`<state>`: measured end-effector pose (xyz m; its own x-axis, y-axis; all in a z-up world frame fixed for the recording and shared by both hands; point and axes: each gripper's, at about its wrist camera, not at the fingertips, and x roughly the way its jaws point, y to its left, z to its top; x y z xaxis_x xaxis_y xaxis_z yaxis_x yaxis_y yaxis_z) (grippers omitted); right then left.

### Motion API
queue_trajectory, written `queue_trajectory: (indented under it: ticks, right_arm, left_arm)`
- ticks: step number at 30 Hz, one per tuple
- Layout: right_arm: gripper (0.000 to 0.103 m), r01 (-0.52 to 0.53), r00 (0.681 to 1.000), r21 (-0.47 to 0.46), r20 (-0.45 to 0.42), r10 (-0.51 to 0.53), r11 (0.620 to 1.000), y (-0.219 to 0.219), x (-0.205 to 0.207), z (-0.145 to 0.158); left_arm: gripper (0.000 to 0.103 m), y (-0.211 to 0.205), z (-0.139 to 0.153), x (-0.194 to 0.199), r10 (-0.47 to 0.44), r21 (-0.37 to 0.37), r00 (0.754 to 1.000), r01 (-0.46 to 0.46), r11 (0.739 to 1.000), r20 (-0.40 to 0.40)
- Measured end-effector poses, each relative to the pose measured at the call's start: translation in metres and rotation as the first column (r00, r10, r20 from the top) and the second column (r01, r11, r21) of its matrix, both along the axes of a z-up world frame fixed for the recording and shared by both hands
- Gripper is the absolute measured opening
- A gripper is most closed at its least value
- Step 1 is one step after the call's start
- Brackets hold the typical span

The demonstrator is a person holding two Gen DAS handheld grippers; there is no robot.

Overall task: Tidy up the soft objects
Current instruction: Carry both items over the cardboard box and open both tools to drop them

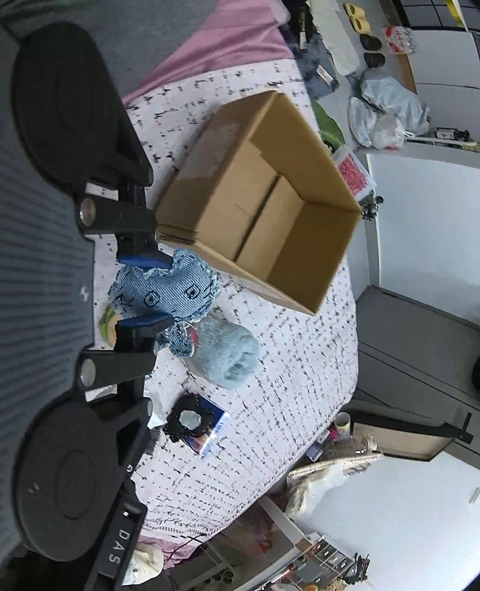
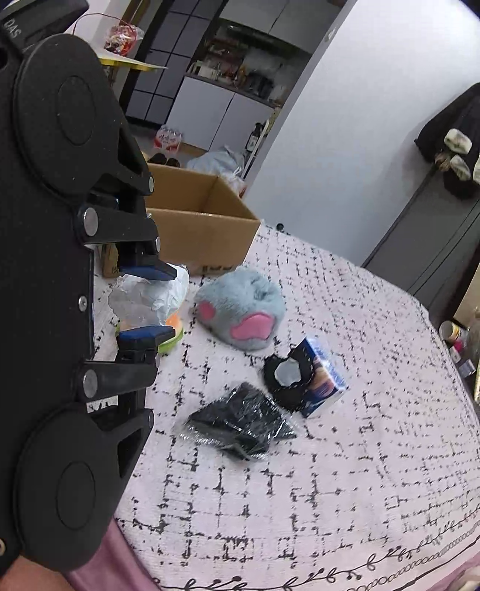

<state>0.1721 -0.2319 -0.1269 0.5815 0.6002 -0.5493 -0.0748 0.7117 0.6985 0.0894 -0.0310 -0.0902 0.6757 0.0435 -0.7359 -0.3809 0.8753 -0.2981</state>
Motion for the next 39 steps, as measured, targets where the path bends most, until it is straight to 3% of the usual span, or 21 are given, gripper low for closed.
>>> queue_trajectory:
  ticks: [13, 25, 33, 39]
  right_arm:
    - [0.026, -0.026, 0.993, 0.017, 0.117, 0.023, 1.000, 0.016, 0.006, 0.032]
    - [0.026, -0.104, 0.977, 0.025, 0.189, 0.097, 0.994, 0.062, 0.025, 0.055]
    - [0.026, -0.170, 0.968, 0.026, 0.193, 0.162, 0.985, 0.102, 0.034, 0.055]
    - [0.026, -0.208, 0.961, 0.031, 0.193, 0.199, 0.978, 0.122, 0.036, 0.045]
  left_arm:
    - [0.025, 0.030, 0.030, 0.015, -0.049, 0.047, 0.997, 0.046, 0.998, 0.064]
    - [0.025, 0.079, 0.042, 0.032, -0.034, 0.075, 0.998, 0.030, 0.997, 0.054]
    - [0.025, 0.115, 0.038, 0.041, -0.011, 0.089, 0.999, 0.008, 0.996, 0.034]
    - [0.026, 0.132, 0.016, 0.046, 0.004, 0.063, 1.000, -0.002, 0.998, -0.030]
